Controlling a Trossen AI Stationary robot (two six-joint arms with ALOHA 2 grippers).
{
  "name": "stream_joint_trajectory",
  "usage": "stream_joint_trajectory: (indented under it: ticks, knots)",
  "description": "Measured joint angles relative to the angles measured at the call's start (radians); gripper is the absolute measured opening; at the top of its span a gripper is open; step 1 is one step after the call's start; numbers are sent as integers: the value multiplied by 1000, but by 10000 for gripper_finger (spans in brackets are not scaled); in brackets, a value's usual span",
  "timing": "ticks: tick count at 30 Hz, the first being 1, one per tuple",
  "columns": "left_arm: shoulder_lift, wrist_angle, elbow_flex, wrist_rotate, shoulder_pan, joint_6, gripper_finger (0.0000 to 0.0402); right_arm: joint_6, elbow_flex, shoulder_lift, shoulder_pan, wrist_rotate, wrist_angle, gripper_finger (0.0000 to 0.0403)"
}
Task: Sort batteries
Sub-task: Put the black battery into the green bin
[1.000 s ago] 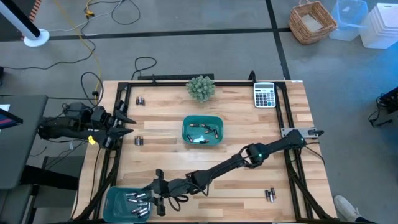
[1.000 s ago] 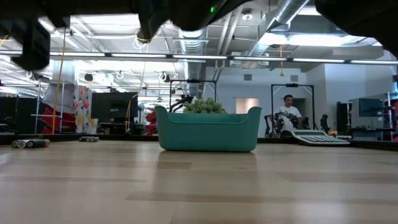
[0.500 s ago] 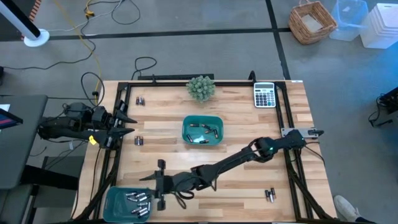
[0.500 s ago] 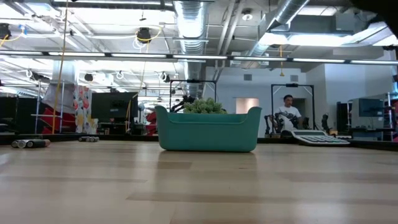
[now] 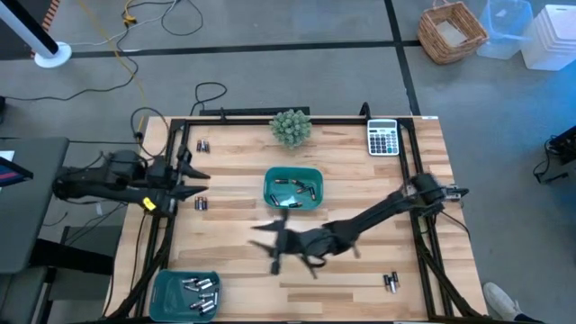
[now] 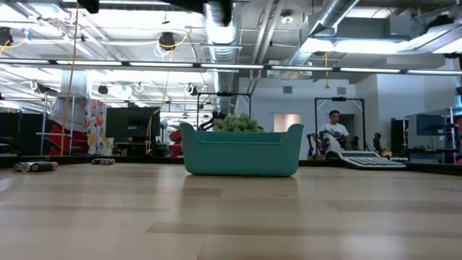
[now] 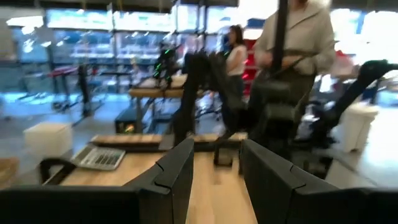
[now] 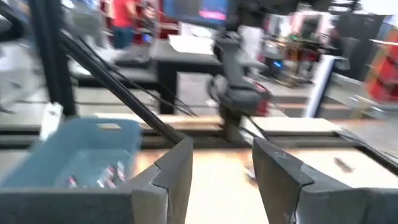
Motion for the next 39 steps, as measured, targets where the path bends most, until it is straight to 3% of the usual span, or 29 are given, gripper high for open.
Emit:
stream_joint_trajectory:
  ticks: [8,15,22,29,33,39]
  knots:
    - [121,1,0,-182,14,20,130,42,-398,-318,89,255,25,178]
    - [249,9,0,-195,133,-30,130,105,-618,-461,148,401,78,178]
    - [364,-28,0,-191,313,-135,130,141,-713,-517,147,405,76,178]
    - [451,-171,0,-196,478,-226,130,87,-764,-618,177,424,81,178]
    - [493,-244,0,-280,564,-258,130,27,-780,-673,202,471,77,178]
    - [607,-258,0,-267,724,-294,130,-7,-798,-720,168,476,76,177]
